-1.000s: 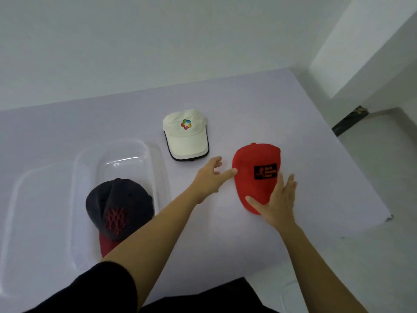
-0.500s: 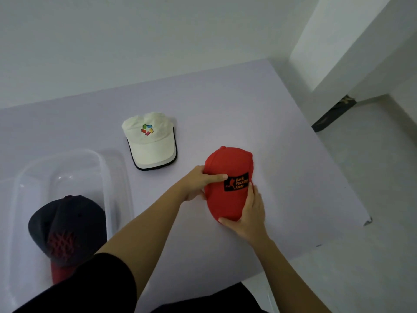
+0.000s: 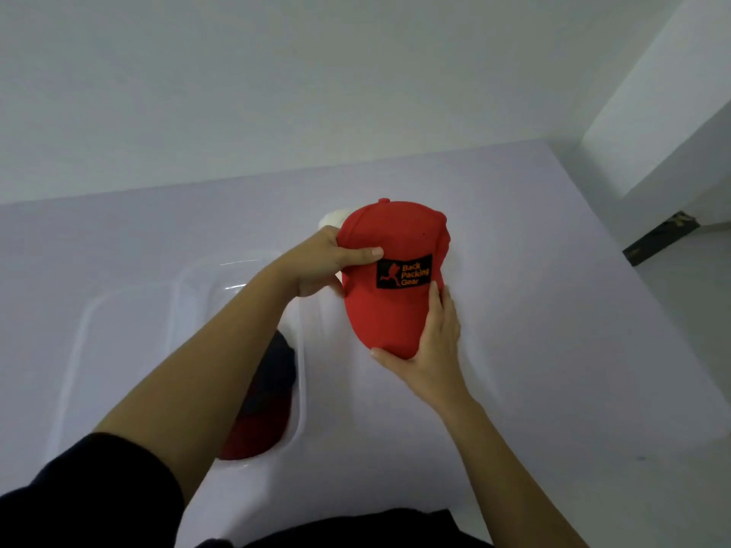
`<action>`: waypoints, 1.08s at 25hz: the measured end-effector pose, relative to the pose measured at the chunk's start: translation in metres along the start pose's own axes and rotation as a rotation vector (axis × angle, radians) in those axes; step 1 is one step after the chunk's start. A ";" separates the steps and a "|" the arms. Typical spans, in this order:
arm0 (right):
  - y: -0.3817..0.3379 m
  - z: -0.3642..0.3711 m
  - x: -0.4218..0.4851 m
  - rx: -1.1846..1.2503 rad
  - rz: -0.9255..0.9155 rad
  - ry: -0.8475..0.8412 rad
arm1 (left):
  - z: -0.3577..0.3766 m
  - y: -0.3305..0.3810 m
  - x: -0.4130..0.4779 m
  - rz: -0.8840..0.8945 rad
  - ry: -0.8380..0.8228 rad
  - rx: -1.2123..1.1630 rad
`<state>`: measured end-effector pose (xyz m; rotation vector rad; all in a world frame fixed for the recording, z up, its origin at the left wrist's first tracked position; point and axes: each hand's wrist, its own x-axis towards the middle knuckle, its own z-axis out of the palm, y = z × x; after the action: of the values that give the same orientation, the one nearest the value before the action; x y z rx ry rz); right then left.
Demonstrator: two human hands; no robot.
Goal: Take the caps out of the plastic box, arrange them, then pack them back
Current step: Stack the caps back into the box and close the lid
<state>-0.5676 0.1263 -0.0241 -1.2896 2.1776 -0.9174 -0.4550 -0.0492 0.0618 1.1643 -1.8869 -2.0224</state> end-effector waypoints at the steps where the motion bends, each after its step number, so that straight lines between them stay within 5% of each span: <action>1: -0.022 0.011 0.002 0.018 -0.044 -0.008 | -0.023 0.003 -0.017 0.023 0.030 0.022; 8: -0.121 0.101 0.004 0.125 -0.211 -0.132 | -0.159 -0.008 -0.112 0.118 0.290 0.073; 19: -0.112 0.169 -0.004 -0.084 0.129 -0.560 | -0.203 -0.078 -0.116 0.198 0.485 0.151; 23: -0.111 0.164 -0.015 -0.120 -0.002 -0.491 | -0.193 -0.101 -0.098 0.209 0.397 0.243; 27: -0.108 0.160 -0.026 -0.164 -0.124 -0.451 | -0.191 -0.128 -0.085 -0.057 0.128 0.288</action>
<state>-0.3860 0.0620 -0.0524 -1.5491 1.8616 -0.4371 -0.2307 -0.1245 0.0002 1.3922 -2.1515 -1.6938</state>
